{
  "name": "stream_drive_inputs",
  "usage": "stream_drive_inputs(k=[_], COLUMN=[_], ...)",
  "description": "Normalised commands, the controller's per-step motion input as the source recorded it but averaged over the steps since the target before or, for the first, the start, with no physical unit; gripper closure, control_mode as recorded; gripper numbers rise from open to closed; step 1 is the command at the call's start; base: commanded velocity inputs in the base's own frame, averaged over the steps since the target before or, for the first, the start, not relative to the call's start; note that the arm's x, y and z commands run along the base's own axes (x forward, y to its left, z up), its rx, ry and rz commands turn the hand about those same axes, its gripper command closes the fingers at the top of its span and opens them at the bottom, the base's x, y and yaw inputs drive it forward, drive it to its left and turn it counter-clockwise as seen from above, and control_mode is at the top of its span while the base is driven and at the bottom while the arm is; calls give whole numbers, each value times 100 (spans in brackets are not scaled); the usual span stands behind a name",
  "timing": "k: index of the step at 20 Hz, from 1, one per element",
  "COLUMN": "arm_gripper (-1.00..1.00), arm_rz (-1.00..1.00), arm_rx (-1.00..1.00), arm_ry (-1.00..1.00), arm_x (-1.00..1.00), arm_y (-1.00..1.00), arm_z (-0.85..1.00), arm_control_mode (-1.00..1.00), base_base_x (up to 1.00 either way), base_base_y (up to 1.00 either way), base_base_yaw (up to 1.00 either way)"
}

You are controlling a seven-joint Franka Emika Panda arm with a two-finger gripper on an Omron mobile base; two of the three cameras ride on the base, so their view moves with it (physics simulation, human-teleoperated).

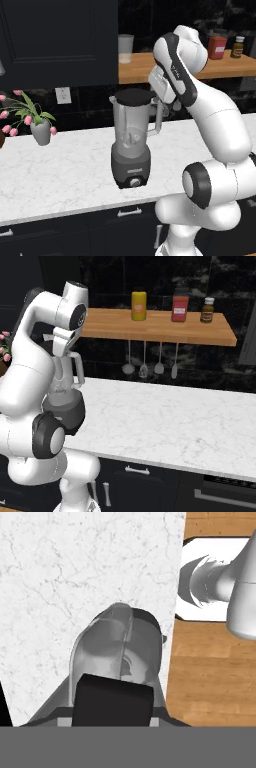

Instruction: Close the lid blender by securely placing the lid on top.

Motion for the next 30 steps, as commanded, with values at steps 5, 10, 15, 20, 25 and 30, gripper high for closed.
stream_drive_inputs(k=[5,10,15,20,25,30], arm_gripper=[-100,-100,-100,-100,-100,-100], arm_rz=[3,9,9,9,9,5], arm_rx=[-1,0,0,0,0,0], arm_ry=[-2,-11,-11,-10,-4,0], arm_x=[2,16,14,0,9,41], arm_y=[19,30,35,11,13,19], arm_z=[-5,0,0,0,0,0], arm_control_mode=[-100,-100,-100,-100,-100,-100], base_base_x=[0,0,0,0,0,0], base_base_y=[0,0,0,0,0,0], base_base_yaw=[0,0,0,0,0,0])
